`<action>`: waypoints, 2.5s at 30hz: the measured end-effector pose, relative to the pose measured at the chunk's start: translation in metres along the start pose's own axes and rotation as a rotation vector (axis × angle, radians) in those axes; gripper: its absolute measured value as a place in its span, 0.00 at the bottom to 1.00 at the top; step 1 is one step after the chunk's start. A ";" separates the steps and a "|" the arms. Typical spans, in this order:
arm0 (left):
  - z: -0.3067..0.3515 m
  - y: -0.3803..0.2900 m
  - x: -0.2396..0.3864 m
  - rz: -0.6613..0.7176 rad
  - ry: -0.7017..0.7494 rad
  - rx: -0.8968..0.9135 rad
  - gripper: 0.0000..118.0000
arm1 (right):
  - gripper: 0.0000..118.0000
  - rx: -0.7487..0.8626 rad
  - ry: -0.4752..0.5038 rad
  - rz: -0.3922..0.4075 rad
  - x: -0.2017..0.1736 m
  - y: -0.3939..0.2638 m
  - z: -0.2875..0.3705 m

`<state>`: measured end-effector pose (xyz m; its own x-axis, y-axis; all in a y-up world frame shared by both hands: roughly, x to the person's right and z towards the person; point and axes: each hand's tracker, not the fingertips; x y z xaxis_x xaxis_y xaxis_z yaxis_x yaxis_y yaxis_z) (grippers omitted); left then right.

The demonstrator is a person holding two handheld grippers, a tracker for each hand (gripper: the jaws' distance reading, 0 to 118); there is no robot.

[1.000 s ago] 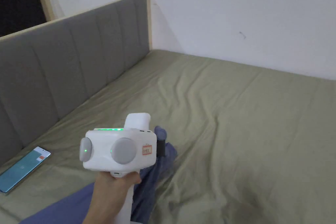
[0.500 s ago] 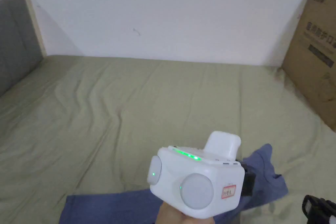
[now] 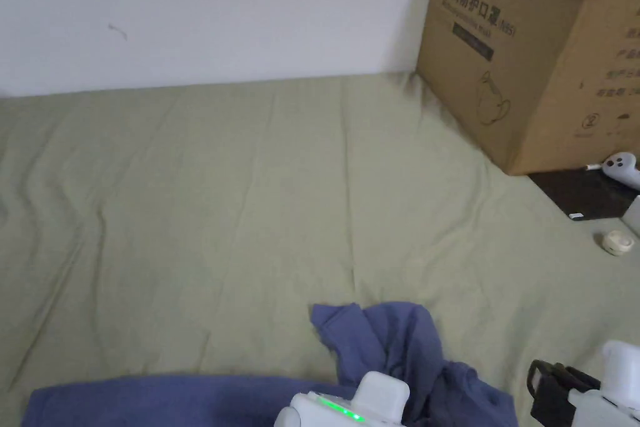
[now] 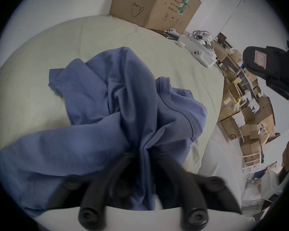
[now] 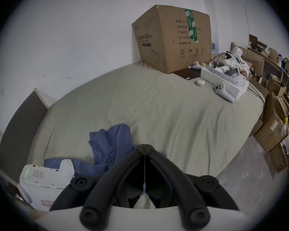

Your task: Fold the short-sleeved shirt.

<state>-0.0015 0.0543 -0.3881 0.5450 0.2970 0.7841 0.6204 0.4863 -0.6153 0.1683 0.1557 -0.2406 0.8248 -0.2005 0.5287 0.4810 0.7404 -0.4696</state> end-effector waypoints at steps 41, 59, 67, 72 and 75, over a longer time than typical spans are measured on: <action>0.167 -0.086 -0.333 0.619 0.528 0.121 0.65 | 0.02 -0.195 0.163 0.186 -0.102 -0.018 -0.050; 0.203 -0.084 -0.279 0.496 0.654 0.171 0.05 | 0.40 -0.255 0.148 0.142 -0.056 0.004 -0.076; 0.235 -0.100 -0.254 0.505 0.636 0.236 0.05 | 0.75 -0.378 0.157 0.205 -0.057 0.029 -0.164; 0.241 -0.104 -0.253 0.513 0.638 0.230 0.05 | 0.34 -0.483 0.109 0.326 -0.068 0.021 -0.206; 0.240 -0.107 -0.254 0.519 0.635 0.220 0.05 | 0.13 -0.464 0.100 0.355 -0.075 0.025 -0.204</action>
<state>-0.3414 0.1248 -0.5020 0.9842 0.0409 0.1721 0.1162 0.5842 -0.8032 0.1788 0.0585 -0.4363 0.9722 -0.0677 0.2240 0.2314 0.4200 -0.8775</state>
